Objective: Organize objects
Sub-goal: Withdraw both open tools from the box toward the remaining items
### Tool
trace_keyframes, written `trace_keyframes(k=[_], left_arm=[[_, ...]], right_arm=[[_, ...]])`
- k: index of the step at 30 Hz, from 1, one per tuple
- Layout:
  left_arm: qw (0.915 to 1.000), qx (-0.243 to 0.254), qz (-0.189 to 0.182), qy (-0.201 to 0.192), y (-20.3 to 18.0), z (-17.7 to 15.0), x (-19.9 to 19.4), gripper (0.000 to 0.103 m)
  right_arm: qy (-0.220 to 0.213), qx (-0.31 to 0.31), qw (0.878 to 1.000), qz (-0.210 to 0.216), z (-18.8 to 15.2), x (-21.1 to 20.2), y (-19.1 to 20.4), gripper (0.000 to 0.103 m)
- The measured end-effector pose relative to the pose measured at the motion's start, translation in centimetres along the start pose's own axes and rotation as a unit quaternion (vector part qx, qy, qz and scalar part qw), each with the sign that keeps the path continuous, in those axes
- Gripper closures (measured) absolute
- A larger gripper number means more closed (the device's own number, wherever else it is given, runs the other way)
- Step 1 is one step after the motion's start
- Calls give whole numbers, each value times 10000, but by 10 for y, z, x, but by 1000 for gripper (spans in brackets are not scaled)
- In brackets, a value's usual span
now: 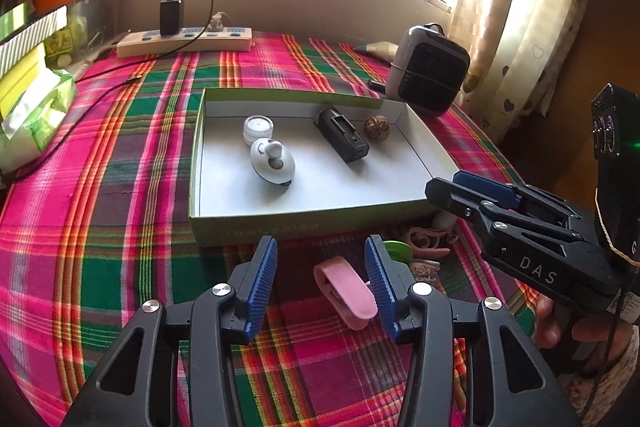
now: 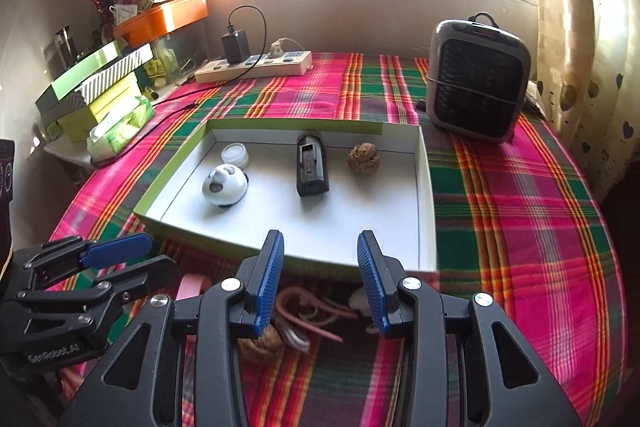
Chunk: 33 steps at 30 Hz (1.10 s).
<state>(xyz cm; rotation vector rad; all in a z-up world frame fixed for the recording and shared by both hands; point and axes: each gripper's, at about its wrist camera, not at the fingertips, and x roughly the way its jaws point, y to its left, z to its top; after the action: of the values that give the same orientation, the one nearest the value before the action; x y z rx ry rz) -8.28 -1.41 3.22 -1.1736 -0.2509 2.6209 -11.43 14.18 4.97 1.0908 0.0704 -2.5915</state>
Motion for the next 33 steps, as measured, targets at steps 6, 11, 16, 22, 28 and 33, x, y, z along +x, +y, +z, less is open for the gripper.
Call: trace_keyframes(k=[6, 11, 16, 22, 28, 33], left_arm=[[9999, 38, 5, 104, -5, -6, 5, 58], [9998, 55, 44, 211, -9, -10, 12, 57], [9996, 60, 25, 267, -11, -10, 15, 57], [9990, 88, 26, 448, -16, -16, 22, 57], [9988, 104, 124, 466, -15, -17, 24, 58], [9987, 125, 158, 464, -13, -16, 24, 58]], right_arm=[[-103, 74, 9999, 29, -16, -15, -2, 63], [-160, 81, 9998, -7, -25, -23, -2, 63], [-154, 112, 9998, -24, -33, -27, -3, 63], [-152, 195, 9997, -43, -38, -29, -8, 63], [-113, 231, 9996, -88, -42, -30, -11, 62], [-21, 201, 9998, -80, -48, -28, -10, 62]])
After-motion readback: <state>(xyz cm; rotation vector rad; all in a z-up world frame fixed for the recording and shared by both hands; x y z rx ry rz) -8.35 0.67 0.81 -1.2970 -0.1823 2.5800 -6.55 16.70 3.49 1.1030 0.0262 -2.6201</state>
